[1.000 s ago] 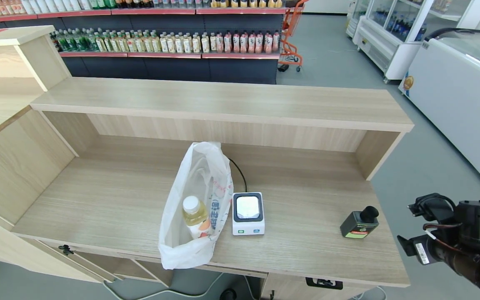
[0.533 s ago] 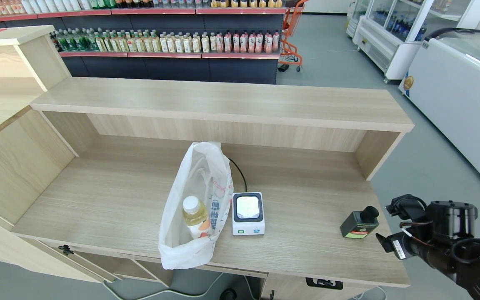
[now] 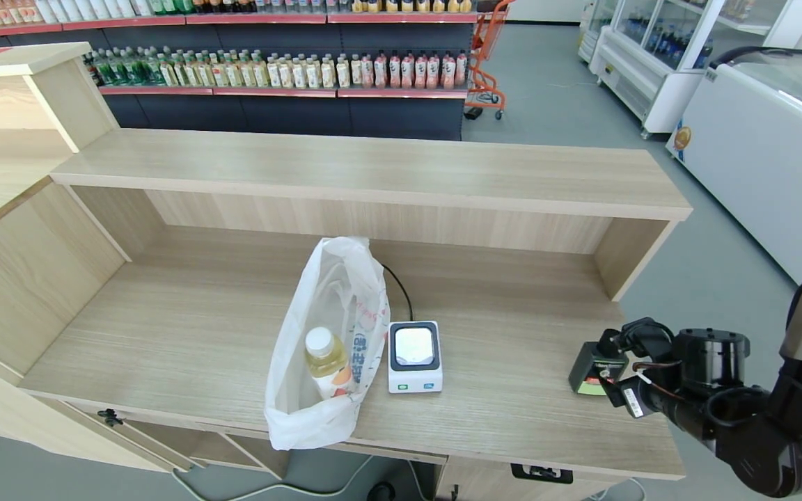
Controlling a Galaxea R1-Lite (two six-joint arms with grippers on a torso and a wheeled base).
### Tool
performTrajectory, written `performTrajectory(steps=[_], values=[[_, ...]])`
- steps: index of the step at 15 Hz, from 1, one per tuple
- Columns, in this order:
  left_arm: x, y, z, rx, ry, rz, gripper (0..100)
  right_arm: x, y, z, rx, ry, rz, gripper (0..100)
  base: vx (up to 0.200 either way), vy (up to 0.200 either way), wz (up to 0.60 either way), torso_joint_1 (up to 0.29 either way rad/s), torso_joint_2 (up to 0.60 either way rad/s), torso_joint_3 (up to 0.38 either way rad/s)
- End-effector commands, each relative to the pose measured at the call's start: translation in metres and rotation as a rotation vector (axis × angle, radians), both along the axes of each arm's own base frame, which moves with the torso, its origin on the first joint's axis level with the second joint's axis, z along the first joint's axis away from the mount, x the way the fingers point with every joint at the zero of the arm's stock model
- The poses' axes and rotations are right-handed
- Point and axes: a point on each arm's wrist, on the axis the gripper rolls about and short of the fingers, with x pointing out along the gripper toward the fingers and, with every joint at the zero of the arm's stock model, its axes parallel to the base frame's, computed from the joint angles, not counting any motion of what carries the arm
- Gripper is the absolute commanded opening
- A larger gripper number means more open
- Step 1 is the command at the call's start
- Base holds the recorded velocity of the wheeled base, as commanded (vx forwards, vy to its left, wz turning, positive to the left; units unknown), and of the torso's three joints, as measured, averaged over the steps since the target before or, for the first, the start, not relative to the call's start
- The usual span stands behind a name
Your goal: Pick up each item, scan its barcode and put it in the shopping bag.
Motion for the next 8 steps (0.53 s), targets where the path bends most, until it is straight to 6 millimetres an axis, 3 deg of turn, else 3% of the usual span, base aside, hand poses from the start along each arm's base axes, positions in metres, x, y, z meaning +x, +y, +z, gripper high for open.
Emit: performTrajectory(steps=[1, 8], values=[[0.0, 0.0, 0.0, 0.0, 0.0, 0.0, 0, 0.006, 0.005, -0.007, 0.003, 0.011, 0.014, 100, 0.0, 0.0, 0.0, 0.0, 0.0, 0.0], [0.0, 0.0, 0.0, 0.0, 0.0, 0.0, 0, 0.021, 0.04, -0.012, 0.123, -0.025, 0.113, 100, 0.0, 0.0, 0.0, 0.0, 0.0, 0.0]])
